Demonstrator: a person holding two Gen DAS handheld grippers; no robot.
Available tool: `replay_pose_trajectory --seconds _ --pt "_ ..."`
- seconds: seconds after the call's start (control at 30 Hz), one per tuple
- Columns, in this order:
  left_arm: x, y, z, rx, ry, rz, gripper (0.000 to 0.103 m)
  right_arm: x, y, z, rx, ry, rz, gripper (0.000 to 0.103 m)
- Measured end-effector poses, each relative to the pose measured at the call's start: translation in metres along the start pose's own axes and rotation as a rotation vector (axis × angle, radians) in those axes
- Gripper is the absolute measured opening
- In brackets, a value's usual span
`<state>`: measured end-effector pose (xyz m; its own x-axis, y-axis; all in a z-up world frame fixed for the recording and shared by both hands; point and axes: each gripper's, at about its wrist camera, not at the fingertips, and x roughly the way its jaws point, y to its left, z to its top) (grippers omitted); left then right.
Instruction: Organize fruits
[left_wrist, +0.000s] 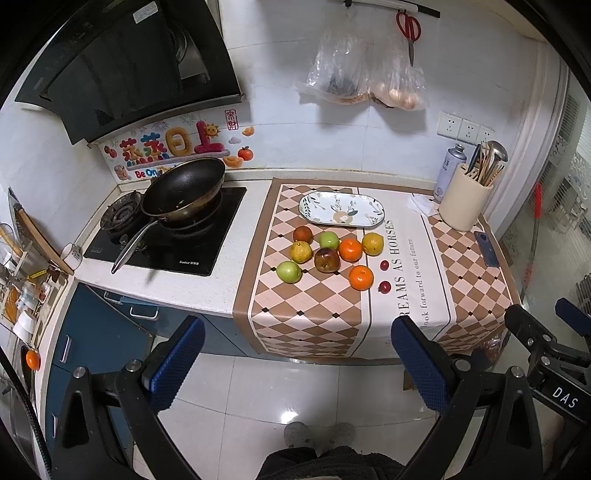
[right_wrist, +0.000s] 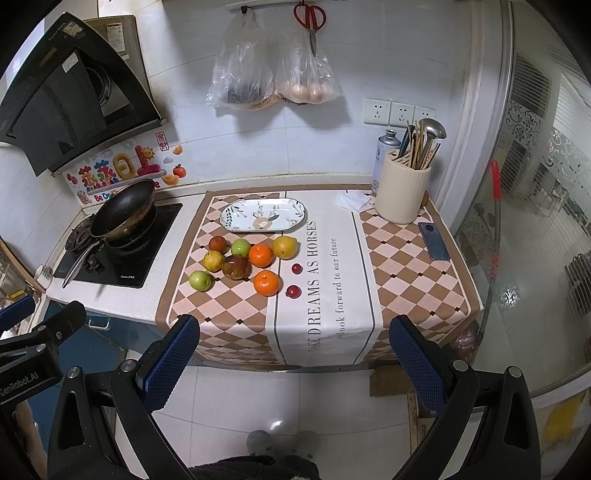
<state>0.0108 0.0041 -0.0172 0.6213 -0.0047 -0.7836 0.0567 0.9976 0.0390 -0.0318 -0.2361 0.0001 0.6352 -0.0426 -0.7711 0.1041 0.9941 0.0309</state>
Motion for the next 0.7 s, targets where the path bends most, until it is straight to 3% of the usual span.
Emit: replay_pose_trajectory --seconds 0.7 --pt "0.0023 -0.0037 0.0052 0.004 -0.009 0.001 0.103 0.0039 0.0004 0.0032 0.018 -0.005 0.001 0.103"
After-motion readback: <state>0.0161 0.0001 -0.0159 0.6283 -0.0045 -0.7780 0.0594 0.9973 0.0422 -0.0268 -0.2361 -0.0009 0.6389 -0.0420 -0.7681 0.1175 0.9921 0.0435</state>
